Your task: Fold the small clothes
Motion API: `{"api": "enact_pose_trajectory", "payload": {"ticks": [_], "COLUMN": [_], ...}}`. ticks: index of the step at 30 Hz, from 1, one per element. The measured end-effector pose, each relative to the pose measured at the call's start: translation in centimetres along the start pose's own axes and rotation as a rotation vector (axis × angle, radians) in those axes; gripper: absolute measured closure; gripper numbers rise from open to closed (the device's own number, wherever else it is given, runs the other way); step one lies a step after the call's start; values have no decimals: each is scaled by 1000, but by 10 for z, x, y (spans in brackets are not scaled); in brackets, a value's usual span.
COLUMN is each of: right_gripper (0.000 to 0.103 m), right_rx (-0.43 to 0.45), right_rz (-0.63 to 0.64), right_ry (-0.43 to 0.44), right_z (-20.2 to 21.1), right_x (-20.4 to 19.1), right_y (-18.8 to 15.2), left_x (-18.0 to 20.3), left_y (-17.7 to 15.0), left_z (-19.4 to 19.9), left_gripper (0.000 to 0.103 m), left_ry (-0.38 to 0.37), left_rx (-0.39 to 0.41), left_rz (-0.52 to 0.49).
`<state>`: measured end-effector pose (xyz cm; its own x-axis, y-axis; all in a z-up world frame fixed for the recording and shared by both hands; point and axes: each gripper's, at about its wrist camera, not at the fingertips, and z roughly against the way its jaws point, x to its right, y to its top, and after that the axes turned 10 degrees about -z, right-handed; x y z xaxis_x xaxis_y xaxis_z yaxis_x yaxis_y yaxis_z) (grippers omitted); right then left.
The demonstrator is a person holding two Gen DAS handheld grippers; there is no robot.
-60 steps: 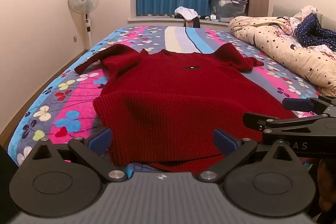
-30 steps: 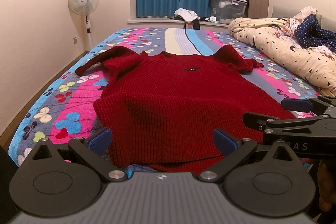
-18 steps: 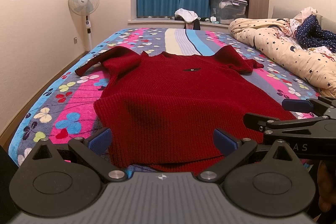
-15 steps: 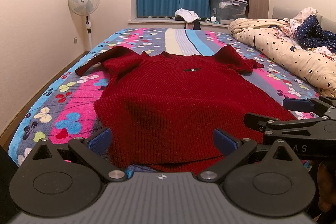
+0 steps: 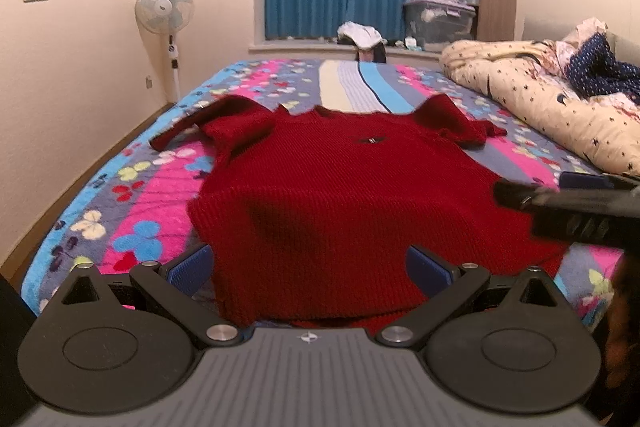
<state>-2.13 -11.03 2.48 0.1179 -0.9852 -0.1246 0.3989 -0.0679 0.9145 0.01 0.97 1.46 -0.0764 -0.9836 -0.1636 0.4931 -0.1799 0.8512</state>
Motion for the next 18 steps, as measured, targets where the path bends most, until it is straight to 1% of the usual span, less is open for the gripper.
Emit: {"api": "enact_pose_trajectory", "payload": {"ticks": [1,2,3,4,5,6,7,8,9,10,11,12,13,14,15,16,17,18], "right_gripper": [13,13,13,13,13,13,13,13,13,13,15,23,36,41,47,48,48,48], "right_rx": [-2,4,12,17,23,35,49,55,54,45,35,13,-29,-70,-133,-205,-272,-339], "right_rz": [-56,-50,-74,-101,-127,-131,-127,-119,-122,-129,-136,-159,-179,-208,-254,-303,-345,-386], "right_ry": [19,10,6,1,6,6,-10,-37,-69,-87,-103,-114,-124,-133,-154,-174,-188,-190], "right_z": [0,2,2,2,0,-1,-4,-8,-15,-22,-28,-38,-49,-59,-71,-83,-91,-101], "right_x": [9,15,25,36,48,62,77,89,106,120,133,150,163,176,191,199,207,216], "right_y": [6,14,23,32,41,52,62,70,78,83,86,87,84,80,74,64,56,47], "left_x": [-6,-10,-17,-25,-31,-41,-52,-64,-75,-88,-101,-112,-121,-128,-135,-140,-145,-150], "left_y": [4,6,12,20,27,36,44,51,56,57,54,49,43,35,25,18,17,13], "left_z": [2,4,4,3,0,-2,-6,-13,-22,-35,-50,-63,-75,-84,-95,-109,-117,-123], "left_gripper": [1,1,1,1,2,9,28,38,49,53,53,53,53,53,52,52,52,49], "left_ry": [12,15,17,21,18,9,-12,-33,-46,-68,-104,-140,-169,-176,-176,-178,-187,-222], "left_rx": [14,19,29,45,34,64,89,88,64,24,-21,-64,-100,-134,-185,-281,-356,-393], "left_rz": [8,13,6,-10,-37,-69,-101,-120,-140,-129,-95,-63,-36,-14,31,90,131,188]}}
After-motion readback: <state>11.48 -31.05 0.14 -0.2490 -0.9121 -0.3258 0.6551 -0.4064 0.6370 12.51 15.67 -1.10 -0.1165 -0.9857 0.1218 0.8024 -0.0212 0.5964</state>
